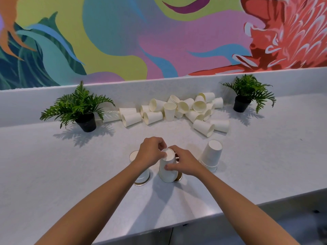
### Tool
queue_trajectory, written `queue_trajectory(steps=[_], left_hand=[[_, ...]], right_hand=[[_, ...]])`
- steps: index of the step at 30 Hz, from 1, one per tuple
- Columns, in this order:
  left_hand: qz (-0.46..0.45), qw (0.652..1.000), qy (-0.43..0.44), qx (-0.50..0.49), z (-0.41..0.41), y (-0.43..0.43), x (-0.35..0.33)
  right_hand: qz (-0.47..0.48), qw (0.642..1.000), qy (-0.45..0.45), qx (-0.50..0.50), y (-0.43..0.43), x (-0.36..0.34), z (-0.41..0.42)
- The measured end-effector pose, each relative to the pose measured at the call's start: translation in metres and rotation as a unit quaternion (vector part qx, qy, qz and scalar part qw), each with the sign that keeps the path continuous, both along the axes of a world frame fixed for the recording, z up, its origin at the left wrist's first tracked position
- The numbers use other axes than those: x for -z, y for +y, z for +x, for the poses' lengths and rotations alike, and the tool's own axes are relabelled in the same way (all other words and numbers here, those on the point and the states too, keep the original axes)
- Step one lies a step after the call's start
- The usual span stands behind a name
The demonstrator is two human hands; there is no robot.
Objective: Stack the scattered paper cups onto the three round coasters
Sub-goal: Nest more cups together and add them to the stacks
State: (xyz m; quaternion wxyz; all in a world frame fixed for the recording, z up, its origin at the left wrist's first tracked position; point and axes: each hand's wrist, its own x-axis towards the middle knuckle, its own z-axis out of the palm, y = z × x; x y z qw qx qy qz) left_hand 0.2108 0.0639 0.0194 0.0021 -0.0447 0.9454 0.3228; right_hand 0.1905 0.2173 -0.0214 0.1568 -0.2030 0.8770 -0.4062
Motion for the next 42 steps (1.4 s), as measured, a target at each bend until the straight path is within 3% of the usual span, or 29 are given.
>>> queue_trajectory(steps=[10,21,24,27,31,42], left_hand=[[0.009,1.000,0.012,-0.005,-0.027,-0.006,-0.005],[-0.030,0.999,-0.001,-0.031,-0.078,-0.022,0.003],[-0.051,0.998,-0.006,-0.034,-0.098,-0.029,0.007],[-0.074,0.996,-0.008,-0.044,-0.118,-0.036,0.010],[-0.109,0.993,-0.013,-0.051,-0.137,-0.047,0.017],[-0.280,0.959,-0.018,-0.038,-0.203,-0.065,0.040]], right_hand=[[0.150,0.984,-0.046,-0.079,0.014,-0.032,-0.039],[0.156,0.987,0.025,0.021,0.048,-0.055,-0.126],[0.257,0.963,0.054,0.059,0.053,-0.046,-0.155],[0.401,0.906,0.100,0.092,0.057,-0.036,-0.179],[0.454,0.882,0.050,0.111,0.060,-0.021,-0.203],[0.442,0.892,-0.063,0.070,0.039,0.011,-0.238]])
